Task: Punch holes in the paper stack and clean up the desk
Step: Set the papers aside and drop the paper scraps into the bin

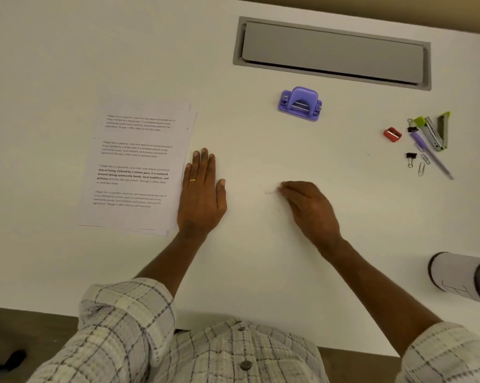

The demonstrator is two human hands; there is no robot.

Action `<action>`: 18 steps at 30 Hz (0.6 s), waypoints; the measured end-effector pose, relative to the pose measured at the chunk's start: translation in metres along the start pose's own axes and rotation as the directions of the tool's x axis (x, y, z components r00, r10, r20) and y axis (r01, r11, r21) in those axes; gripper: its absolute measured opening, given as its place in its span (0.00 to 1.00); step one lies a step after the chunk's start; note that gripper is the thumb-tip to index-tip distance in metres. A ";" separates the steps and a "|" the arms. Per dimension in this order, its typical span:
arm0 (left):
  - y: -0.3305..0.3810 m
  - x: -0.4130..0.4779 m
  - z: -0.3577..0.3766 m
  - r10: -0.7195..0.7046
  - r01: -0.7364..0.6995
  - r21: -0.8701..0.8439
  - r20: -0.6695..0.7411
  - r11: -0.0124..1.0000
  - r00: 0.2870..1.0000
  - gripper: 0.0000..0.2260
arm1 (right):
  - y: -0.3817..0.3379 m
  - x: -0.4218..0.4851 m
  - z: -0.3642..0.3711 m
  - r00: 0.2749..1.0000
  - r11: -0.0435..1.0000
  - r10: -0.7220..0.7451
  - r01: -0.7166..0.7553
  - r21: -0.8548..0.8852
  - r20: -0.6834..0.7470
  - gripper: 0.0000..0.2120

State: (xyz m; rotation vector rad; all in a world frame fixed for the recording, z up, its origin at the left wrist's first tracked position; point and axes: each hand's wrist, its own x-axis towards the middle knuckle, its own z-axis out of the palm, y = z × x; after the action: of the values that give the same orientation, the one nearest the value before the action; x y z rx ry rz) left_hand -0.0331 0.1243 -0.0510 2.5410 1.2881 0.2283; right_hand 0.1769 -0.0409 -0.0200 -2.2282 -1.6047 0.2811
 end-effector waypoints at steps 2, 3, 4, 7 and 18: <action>-0.001 0.000 0.001 -0.002 0.002 -0.002 0.004 1.000 1.000 0.27 | 0.008 -0.007 -0.008 0.990 0.992 0.127 -0.125 0.036 -0.065 0.12; -0.002 0.000 0.001 -0.002 0.002 -0.001 0.004 1.000 1.000 0.28 | 0.009 -0.010 -0.009 0.981 0.984 0.175 -0.172 0.050 -0.078 0.12; -0.002 0.001 0.002 0.000 0.000 -0.001 0.003 1.000 1.000 0.28 | 0.007 -0.013 -0.008 0.976 0.978 0.203 -0.199 0.055 -0.075 0.13; -0.003 0.001 0.003 0.003 -0.003 -0.008 -0.003 1.000 1.000 0.28 | -0.009 -0.014 0.002 0.982 0.981 0.187 -0.186 0.047 -0.018 0.17; -0.001 0.000 0.001 0.005 -0.005 0.001 -0.018 1.000 1.000 0.27 | -0.037 -0.001 0.009 0.999 0.999 0.006 -0.004 -0.042 0.045 0.19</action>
State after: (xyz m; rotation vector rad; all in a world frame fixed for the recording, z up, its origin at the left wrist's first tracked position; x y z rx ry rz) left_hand -0.0333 0.1248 -0.0522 2.5490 1.2893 0.2520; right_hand 0.1413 -0.0298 -0.0131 -2.2730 -1.6425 0.3039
